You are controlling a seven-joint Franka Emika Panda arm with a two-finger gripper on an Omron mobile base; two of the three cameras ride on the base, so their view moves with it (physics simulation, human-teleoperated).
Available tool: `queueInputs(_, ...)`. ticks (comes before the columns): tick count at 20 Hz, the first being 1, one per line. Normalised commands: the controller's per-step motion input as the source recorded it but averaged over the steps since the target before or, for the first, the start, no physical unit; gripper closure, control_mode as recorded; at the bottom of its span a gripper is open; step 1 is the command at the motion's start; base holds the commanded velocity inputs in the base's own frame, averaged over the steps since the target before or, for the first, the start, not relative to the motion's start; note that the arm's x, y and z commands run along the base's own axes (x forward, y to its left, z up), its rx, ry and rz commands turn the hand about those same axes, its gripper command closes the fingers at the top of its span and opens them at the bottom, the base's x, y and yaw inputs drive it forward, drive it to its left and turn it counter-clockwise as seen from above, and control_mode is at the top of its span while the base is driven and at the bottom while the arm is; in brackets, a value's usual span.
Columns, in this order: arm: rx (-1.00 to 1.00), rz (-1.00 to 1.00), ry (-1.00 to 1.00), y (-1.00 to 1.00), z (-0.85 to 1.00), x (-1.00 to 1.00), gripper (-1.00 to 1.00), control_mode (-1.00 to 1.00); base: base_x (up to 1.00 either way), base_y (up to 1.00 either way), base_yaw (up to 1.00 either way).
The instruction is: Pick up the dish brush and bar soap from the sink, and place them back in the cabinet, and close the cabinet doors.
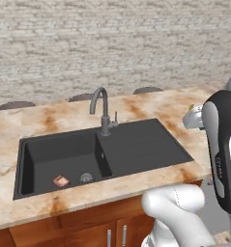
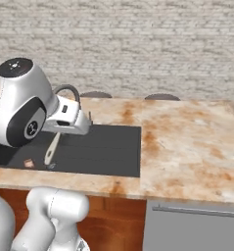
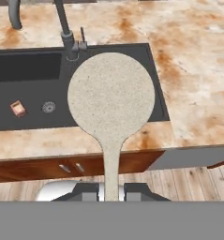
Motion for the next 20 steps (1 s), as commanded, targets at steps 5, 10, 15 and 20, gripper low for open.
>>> queueInputs(5,0.00,0.00,0.00,0.00,0.00,0.00,1.00,1.00,-0.15,-0.02,-0.61)
queueInputs(10,0.00,0.00,0.00,0.00,0.00,0.00,1.00,1.00,-0.02,-0.13,-0.74)
queueInputs(15,0.00,0.00,0.00,0.00,0.00,0.00,1.00,1.00,0.01,-0.07,-0.81)
queueInputs(20,0.00,0.00,0.00,0.00,0.00,0.00,1.00,1.00,0.07,-0.08,-0.83)
